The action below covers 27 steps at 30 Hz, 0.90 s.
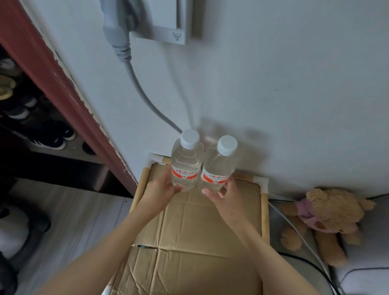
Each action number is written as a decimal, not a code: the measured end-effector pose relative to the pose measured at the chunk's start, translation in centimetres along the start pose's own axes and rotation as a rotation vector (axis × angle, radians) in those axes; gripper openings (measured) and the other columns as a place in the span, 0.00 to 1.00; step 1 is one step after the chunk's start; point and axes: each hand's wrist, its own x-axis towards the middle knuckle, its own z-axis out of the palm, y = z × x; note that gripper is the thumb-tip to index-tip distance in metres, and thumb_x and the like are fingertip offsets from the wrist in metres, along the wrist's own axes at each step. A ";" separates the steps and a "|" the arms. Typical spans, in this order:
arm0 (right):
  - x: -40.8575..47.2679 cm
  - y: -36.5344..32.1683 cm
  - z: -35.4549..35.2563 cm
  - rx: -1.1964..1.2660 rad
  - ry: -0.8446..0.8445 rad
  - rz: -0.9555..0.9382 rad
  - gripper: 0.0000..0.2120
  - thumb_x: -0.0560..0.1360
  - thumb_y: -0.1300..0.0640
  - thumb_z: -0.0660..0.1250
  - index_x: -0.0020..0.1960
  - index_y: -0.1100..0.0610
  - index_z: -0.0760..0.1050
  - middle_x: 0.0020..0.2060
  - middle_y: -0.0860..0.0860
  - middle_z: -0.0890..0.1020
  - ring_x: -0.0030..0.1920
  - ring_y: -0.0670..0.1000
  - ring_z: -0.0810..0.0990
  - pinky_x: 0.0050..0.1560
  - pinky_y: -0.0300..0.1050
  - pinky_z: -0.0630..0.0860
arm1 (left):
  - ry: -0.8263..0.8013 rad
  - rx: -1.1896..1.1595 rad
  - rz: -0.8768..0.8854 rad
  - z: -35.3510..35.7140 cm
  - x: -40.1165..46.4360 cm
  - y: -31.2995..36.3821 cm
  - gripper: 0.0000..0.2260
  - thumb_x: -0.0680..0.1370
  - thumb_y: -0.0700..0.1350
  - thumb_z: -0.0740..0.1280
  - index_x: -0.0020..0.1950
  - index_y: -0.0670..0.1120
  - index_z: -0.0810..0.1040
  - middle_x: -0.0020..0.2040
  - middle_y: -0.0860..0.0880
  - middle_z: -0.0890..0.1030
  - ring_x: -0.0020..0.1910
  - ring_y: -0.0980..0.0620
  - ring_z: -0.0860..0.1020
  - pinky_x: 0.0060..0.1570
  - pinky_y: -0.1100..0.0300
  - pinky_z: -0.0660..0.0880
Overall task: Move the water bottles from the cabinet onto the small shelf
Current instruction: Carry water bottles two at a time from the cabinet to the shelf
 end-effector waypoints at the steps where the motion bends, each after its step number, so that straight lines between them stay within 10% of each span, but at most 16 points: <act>1: -0.1 -0.2 -0.1 -0.013 -0.006 0.007 0.28 0.68 0.54 0.73 0.61 0.40 0.63 0.57 0.38 0.74 0.58 0.38 0.71 0.58 0.31 0.66 | -0.014 -0.006 -0.001 -0.1 0.0 -0.1 0.22 0.74 0.42 0.67 0.65 0.54 0.66 0.50 0.63 0.77 0.56 0.57 0.76 0.55 0.63 0.71; 8: -4.0 0.4 0.1 -0.254 0.008 0.071 0.43 0.68 0.45 0.71 0.74 0.49 0.49 0.73 0.49 0.58 0.72 0.50 0.57 0.71 0.50 0.57 | -0.079 0.343 0.103 0.1 -3.3 -1.6 0.37 0.74 0.45 0.67 0.74 0.50 0.47 0.74 0.50 0.60 0.69 0.49 0.63 0.64 0.56 0.65; 11: -7.3 1.4 0.0 -0.427 -0.014 0.023 0.41 0.72 0.44 0.66 0.74 0.50 0.45 0.75 0.50 0.52 0.74 0.50 0.51 0.71 0.48 0.54 | -0.071 0.690 0.197 0.0 -6.6 -3.4 0.31 0.76 0.54 0.59 0.74 0.49 0.49 0.75 0.44 0.55 0.74 0.46 0.52 0.71 0.45 0.57; 15: -9.9 2.3 -0.3 -0.786 -0.115 -0.164 0.39 0.73 0.38 0.59 0.74 0.50 0.42 0.75 0.51 0.50 0.74 0.52 0.50 0.72 0.53 0.52 | 0.035 0.907 0.266 -1.1 -11.6 -4.4 0.26 0.74 0.57 0.55 0.70 0.50 0.59 0.71 0.42 0.65 0.72 0.42 0.59 0.67 0.39 0.60; 27: -19.0 3.6 3.5 -1.015 -0.413 -0.758 0.34 0.72 0.34 0.51 0.71 0.53 0.58 0.69 0.57 0.68 0.66 0.59 0.69 0.66 0.62 0.62 | 0.576 0.721 -0.343 1.8 -35.9 -8.7 0.28 0.73 0.61 0.50 0.71 0.50 0.62 0.72 0.42 0.64 0.72 0.39 0.58 0.67 0.38 0.57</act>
